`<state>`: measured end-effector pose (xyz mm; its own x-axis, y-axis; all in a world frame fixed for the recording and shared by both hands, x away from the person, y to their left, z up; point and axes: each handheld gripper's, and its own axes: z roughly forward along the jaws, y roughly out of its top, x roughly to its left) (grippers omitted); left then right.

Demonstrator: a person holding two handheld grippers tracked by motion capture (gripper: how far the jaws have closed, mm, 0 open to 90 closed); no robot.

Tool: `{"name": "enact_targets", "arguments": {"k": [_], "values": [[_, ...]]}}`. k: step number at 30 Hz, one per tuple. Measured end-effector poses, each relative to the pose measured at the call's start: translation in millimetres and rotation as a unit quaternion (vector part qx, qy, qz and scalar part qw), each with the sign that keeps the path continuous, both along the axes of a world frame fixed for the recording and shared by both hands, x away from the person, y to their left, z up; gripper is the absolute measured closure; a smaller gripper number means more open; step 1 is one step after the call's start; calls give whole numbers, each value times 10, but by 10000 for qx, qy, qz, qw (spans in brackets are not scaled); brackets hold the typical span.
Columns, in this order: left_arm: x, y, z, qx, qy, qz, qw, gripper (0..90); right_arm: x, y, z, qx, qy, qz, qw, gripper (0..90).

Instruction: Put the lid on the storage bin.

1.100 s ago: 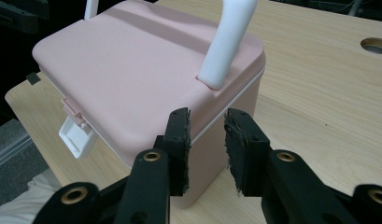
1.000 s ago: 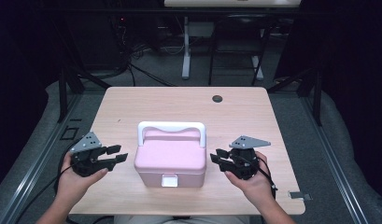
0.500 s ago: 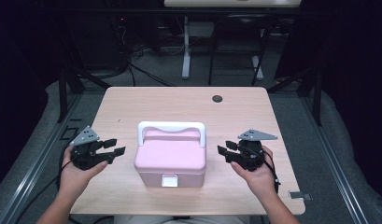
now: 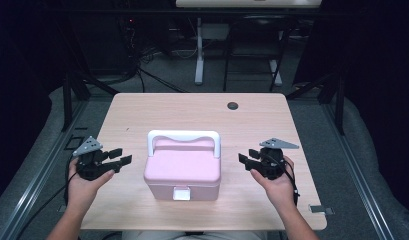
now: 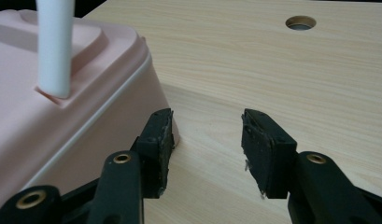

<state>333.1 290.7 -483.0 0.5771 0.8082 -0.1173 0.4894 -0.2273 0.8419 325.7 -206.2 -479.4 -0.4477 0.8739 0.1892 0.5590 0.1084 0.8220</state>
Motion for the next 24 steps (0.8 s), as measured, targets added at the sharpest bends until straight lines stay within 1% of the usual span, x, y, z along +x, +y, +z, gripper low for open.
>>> {"name": "enact_targets", "arguments": {"k": [1,3,4,7,8,11,13,16,19,22,24], "values": [[4,13,-26,70,-15,46,10000,476,2,-9,-12,11,5,-20,10000,528],[10,56,-69,104,3,146,9998,476,8,-41,-56,7,-8,-100,9999,528],[13,84,-94,70,-2,219,9997,476,11,-52,-73,7,-19,-123,9999,527],[20,148,-142,80,13,332,9994,475,16,-99,-144,43,3,-189,9998,525],[22,162,-162,39,23,382,9993,475,19,-110,-165,41,-10,-214,9998,523],[16,209,-218,30,50,468,9989,475,21,-138,-211,24,-42,-303,9995,522],[7,219,-252,18,47,491,9988,475,25,-160,-254,20,-61,-361,9993,522],[1,225,-307,96,79,476,9988,474,30,-175,-313,2,-54,-430,9991,519],[9,218,-367,160,114,479,9987,475,28,-182,-381,-95,-82,-481,9988,515],[24,204,-449,256,201,460,9984,475,25,-174,-444,-170,-78,-489,9986,510],[31,190,-493,288,265,438,9983,475,27,-158,-488,-206,-29,-497,9985,508]]}}
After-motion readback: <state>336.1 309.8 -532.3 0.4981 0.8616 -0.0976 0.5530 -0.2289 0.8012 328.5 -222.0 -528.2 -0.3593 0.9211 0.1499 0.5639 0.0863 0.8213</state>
